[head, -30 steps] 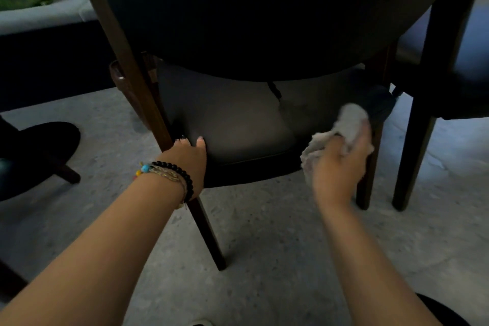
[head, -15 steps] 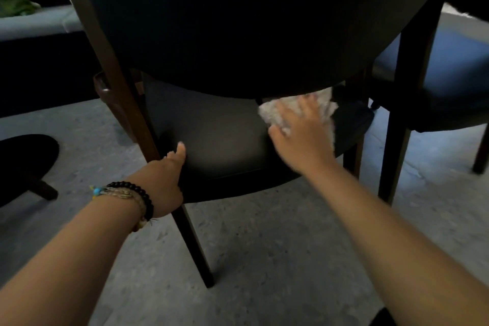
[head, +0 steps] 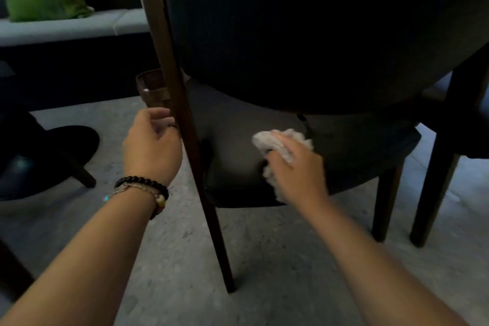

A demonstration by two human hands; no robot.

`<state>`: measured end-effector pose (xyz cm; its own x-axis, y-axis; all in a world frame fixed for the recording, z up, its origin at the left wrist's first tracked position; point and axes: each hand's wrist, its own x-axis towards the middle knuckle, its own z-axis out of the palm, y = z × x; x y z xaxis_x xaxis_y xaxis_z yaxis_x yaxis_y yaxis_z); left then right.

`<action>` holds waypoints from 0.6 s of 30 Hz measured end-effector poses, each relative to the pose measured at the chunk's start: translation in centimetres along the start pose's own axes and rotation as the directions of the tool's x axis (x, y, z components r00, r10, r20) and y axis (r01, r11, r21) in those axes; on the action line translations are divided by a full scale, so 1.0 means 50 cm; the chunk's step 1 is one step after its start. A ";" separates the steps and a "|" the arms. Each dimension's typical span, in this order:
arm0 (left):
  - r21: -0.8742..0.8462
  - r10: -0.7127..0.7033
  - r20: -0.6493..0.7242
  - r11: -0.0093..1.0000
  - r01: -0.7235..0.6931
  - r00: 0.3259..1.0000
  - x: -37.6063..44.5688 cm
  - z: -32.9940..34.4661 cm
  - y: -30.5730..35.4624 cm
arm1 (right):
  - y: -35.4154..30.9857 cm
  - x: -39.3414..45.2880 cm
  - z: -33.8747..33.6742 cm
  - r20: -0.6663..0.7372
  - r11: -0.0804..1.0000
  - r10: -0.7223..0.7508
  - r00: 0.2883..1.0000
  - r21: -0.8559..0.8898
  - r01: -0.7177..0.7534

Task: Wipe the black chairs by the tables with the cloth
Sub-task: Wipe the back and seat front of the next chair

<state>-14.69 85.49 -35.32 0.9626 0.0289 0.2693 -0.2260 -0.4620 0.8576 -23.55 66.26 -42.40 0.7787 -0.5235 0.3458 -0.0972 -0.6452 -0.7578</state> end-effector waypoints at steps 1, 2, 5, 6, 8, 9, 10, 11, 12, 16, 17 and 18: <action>-0.108 -0.042 -0.035 0.993 0.038 0.999 0.005 -0.005 0.003 | -0.043 0.001 0.030 0.041 0.984 0.030 0.999 0.174 -0.037; -0.194 -0.081 -0.063 0.979 0.068 0.995 0.010 -0.009 0.004 | -0.088 0.011 0.058 0.100 0.934 0.066 0.993 0.344 -0.097; -0.357 -0.213 -0.117 0.921 0.159 0.970 0.024 -0.026 0.004 | -0.208 0.079 0.132 0.207 0.743 0.151 0.967 0.621 -0.249; -0.390 -0.250 -0.121 0.902 0.186 0.961 0.025 -0.030 0.003 | -0.239 0.103 0.149 0.201 0.690 0.169 0.965 0.675 -0.261; -0.420 -0.295 -0.123 0.880 0.220 0.947 0.022 -0.038 -0.002 | -0.274 0.129 0.181 0.151 0.605 0.168 0.974 0.765 -0.223; -0.429 -0.307 -0.124 0.874 0.228 0.944 0.021 -0.042 -0.005 | -0.278 0.128 0.198 0.114 0.599 0.150 0.982 0.780 -0.182; -0.441 -0.317 -0.126 0.867 0.233 0.940 0.021 -0.047 -0.008 | -0.270 0.120 0.213 0.086 0.619 0.128 0.988 0.772 -0.147; -0.455 -0.325 -0.128 0.859 0.235 0.937 0.021 -0.052 -0.009 | -0.255 0.105 0.224 0.067 0.668 0.107 0.992 0.734 -0.122; -0.472 -0.330 -0.132 0.850 0.234 0.935 0.024 -0.057 -0.010 | -0.236 0.087 0.231 0.056 0.731 0.088 0.995 0.674 -0.103; -0.539 -0.343 -0.169 0.817 0.204 0.924 0.043 -0.081 -0.015 | -0.162 0.005 0.220 0.086 0.920 -0.025 0.996 0.392 -0.011; -0.548 -0.341 -0.188 0.815 0.189 0.921 0.052 -0.088 -0.017 | -0.155 -0.014 0.212 0.053 0.935 -0.128 0.990 0.341 0.102; -0.561 -0.340 -0.208 0.810 0.173 0.917 0.062 -0.096 -0.020 | -0.153 -0.028 0.206 0.019 0.924 -0.288 0.958 0.268 0.272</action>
<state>-12.19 90.29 -33.22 0.9286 0.3682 0.0462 -0.0998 0.1278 0.9868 -17.52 77.68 -42.78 0.7856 -0.3049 0.5385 0.2885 -0.5894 -0.7546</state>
